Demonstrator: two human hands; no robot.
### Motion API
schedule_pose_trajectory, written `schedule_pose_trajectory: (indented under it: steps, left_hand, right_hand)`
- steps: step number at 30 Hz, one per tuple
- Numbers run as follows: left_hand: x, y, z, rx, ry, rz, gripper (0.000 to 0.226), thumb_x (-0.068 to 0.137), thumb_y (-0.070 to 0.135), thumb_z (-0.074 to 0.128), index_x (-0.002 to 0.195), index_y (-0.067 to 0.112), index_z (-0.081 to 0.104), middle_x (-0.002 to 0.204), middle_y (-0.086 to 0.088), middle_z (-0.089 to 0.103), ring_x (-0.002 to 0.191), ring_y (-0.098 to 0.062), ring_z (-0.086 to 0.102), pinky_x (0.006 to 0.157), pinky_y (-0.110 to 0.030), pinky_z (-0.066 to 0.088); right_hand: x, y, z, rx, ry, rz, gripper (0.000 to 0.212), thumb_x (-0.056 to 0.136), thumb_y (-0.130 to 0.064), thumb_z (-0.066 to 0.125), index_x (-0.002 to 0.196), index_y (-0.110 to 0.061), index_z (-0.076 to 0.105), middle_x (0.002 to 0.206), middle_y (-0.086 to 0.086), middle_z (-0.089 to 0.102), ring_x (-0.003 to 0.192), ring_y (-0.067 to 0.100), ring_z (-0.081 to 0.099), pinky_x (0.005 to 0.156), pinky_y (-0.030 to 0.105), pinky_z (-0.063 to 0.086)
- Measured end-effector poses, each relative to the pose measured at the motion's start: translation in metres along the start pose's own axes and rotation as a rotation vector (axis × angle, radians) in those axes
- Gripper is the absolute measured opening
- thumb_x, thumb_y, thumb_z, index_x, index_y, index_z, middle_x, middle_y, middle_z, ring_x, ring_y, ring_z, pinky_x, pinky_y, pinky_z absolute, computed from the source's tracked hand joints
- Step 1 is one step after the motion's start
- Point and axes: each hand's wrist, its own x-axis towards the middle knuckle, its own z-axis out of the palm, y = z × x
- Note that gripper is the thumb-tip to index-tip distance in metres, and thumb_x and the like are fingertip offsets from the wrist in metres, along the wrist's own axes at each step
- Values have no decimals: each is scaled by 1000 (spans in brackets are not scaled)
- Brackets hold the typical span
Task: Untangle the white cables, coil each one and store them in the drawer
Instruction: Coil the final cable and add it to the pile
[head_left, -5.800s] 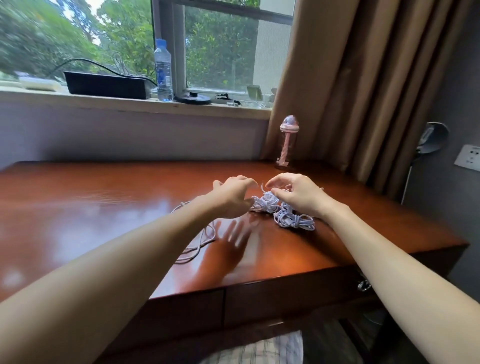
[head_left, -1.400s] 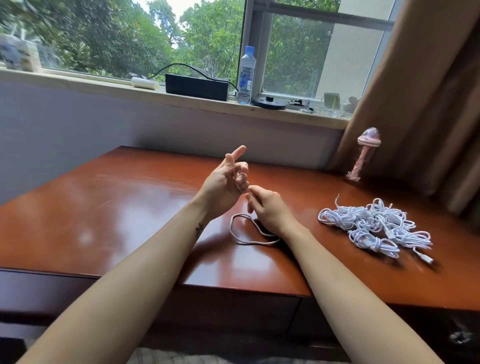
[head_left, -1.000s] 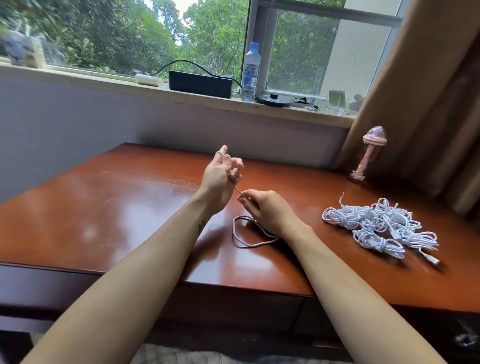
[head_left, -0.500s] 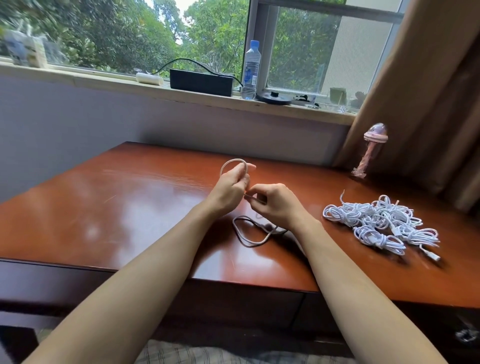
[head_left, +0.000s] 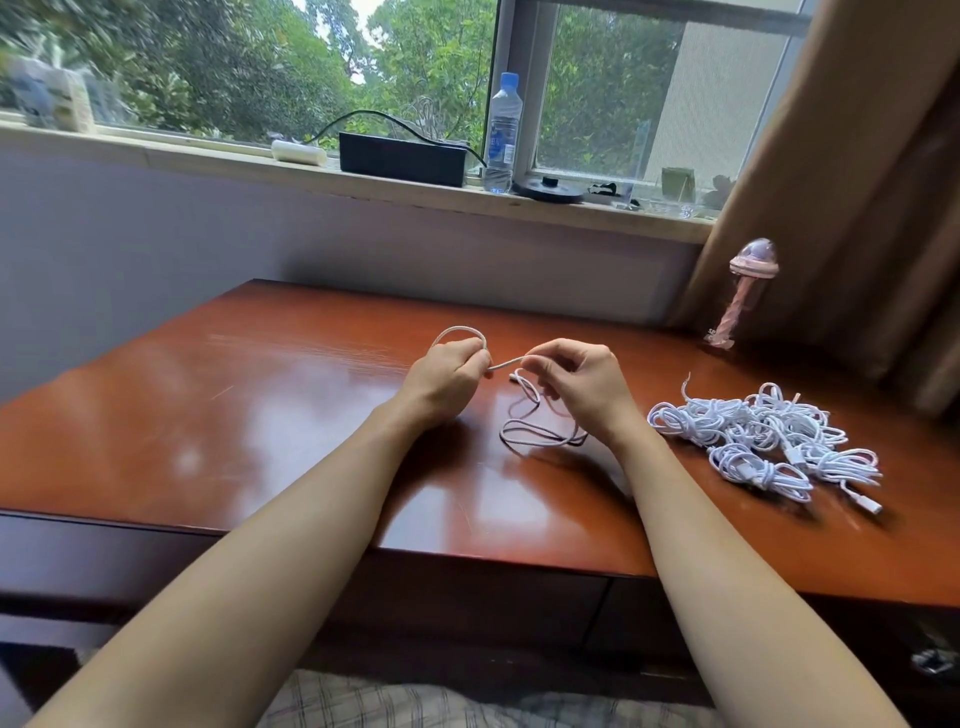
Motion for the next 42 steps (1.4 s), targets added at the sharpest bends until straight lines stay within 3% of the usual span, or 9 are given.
schedule_pose_trajectory:
  steps: [6, 9, 12, 17, 24, 29, 33, 37, 42]
  left_hand:
    - [-2, -1, 2, 33, 19, 26, 39, 85, 42, 34, 64, 22, 59, 71, 4, 59, 79, -24, 59, 71, -39, 46]
    - [-3, 0, 4, 121, 34, 51, 50, 91, 50, 26, 66, 20, 58, 74, 2, 63, 81, -27, 60, 70, -37, 44]
    - [-3, -2, 4, 94, 28, 88, 52, 92, 54, 26, 67, 22, 58, 78, 2, 64, 85, -25, 60, 78, -41, 49]
    - [-9, 12, 10, -339, -96, 104, 37, 92, 34, 47, 62, 15, 58, 58, 3, 48, 53, -12, 43, 58, -30, 35]
    - [-17, 35, 17, -775, -244, -1, 25, 86, 24, 53, 68, 7, 59, 51, 1, 30, 47, -12, 20, 45, -21, 16]
    - [-14, 42, 12, -1064, -278, -27, 22, 85, 16, 51, 87, 4, 68, 59, -8, 36, 45, -16, 17, 48, -29, 11]
    - [-14, 43, 8, -1227, -236, -115, 33, 94, 15, 40, 111, 0, 65, 69, -12, 54, 50, -15, 32, 53, -29, 23]
    - [-10, 41, 7, -1289, -167, -157, 39, 93, 16, 38, 121, 0, 60, 77, -13, 61, 57, -17, 40, 59, -28, 30]
    - [-5, 36, 1, -1408, 3, -218, 42, 97, 13, 38, 132, -2, 54, 99, -18, 72, 61, -17, 49, 59, -24, 41]
  right_hand:
    - [0, -4, 2, 208, 22, 69, 13, 99, -3, 62, 102, 7, 69, 66, 11, 60, 43, 9, 49, 39, 20, 38]
    - [2, -4, 0, 165, 78, -3, 14, 99, -3, 62, 103, 8, 71, 69, 11, 61, 50, 1, 51, 54, 13, 42]
    - [5, 1, -3, 126, 124, -32, 9, 97, -10, 67, 97, -8, 75, 67, 3, 65, 61, 7, 57, 65, 21, 46]
    - [7, 6, -6, 62, 202, -71, 4, 94, -23, 72, 93, -27, 73, 70, -3, 68, 65, 9, 61, 66, 31, 50]
    - [7, 15, -4, -52, 225, -42, 10, 96, -33, 69, 98, -25, 74, 97, 3, 70, 72, -3, 58, 68, 14, 44]
    - [6, 22, 1, -183, 112, -27, 20, 98, -40, 60, 100, -29, 76, 93, -1, 75, 88, 13, 69, 80, 36, 54]
    - [2, 15, 8, -220, 1, -24, 17, 101, -33, 61, 104, -24, 76, 65, -9, 64, 58, -1, 54, 61, 25, 43]
    - [0, 15, 12, -285, -63, -54, 17, 100, -23, 62, 109, -15, 74, 64, -22, 58, 60, -11, 56, 63, 14, 38]
    - [-2, 11, 14, -253, -124, -54, 15, 97, -21, 65, 108, -20, 75, 77, -8, 72, 67, 8, 64, 73, 32, 53]
